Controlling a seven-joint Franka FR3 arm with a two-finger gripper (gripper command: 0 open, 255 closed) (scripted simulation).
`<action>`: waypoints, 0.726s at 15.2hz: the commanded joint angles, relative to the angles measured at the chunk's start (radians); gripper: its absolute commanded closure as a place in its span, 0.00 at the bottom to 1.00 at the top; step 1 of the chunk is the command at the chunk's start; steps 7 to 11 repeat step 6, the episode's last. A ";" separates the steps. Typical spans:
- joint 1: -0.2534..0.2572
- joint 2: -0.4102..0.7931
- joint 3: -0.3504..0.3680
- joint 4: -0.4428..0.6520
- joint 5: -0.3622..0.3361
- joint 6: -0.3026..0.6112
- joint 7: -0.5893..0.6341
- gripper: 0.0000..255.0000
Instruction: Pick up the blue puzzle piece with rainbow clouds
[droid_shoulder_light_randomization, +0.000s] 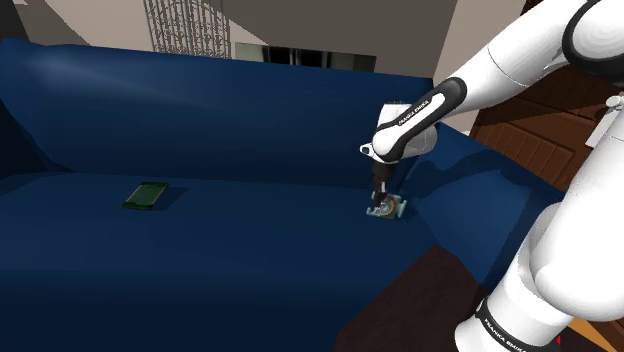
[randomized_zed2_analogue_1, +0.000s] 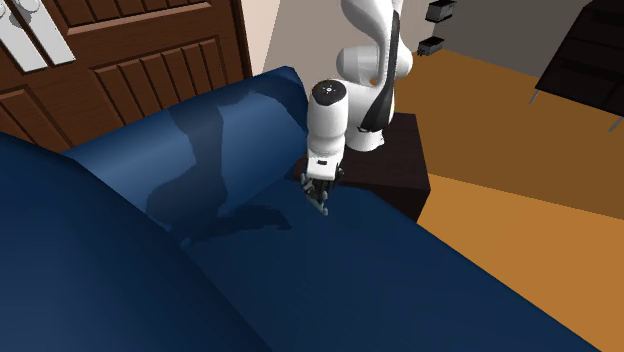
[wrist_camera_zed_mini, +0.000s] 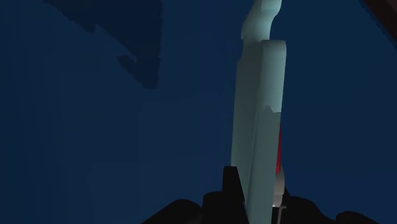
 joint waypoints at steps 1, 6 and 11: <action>0.001 -0.025 0.001 0.006 -0.014 -0.030 0.012 1.00; 0.000 -0.062 0.002 0.017 -0.032 -0.076 0.024 1.00; 0.000 -0.062 0.002 0.017 -0.032 -0.076 0.024 1.00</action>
